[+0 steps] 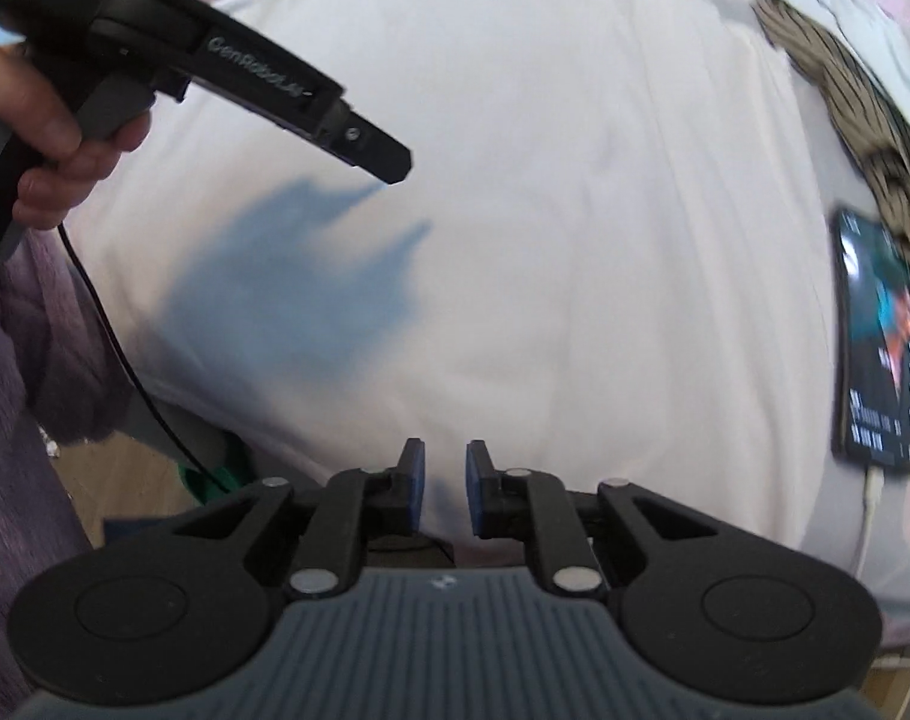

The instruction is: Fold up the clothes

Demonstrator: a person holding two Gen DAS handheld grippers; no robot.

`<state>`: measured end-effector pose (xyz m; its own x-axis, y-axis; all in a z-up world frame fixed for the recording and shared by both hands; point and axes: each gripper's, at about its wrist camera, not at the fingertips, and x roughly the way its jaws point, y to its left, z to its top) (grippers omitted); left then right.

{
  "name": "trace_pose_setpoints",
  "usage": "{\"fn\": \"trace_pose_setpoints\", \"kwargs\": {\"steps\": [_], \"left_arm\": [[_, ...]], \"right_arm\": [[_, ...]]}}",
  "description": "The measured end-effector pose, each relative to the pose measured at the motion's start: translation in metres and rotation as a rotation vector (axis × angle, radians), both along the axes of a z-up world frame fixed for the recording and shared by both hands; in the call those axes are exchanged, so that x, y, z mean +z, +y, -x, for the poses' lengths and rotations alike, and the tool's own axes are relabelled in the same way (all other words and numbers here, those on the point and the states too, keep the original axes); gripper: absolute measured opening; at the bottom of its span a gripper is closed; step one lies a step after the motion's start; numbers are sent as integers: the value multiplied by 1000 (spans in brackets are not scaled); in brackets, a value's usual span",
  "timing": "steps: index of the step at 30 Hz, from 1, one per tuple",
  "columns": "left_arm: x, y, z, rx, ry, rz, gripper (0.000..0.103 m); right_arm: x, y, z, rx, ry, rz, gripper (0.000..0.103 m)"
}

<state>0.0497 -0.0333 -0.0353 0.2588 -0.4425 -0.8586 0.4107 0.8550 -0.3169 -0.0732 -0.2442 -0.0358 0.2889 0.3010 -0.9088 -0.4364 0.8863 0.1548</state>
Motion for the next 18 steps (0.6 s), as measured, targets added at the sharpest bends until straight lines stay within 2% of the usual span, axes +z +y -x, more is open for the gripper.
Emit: {"fn": "trace_pose_setpoints", "kwargs": {"steps": [3,11,18], "left_arm": [[14,35,-4,60,-32,-23,29],[43,140,-12,228,-109,-156,29],[59,229,-14,382,-180,-266,35]], "right_arm": [[6,15,-8,37,-14,4,25],[17,53,-22,132,-21,26,32],[12,75,-61,192,-8,33,34]]}}
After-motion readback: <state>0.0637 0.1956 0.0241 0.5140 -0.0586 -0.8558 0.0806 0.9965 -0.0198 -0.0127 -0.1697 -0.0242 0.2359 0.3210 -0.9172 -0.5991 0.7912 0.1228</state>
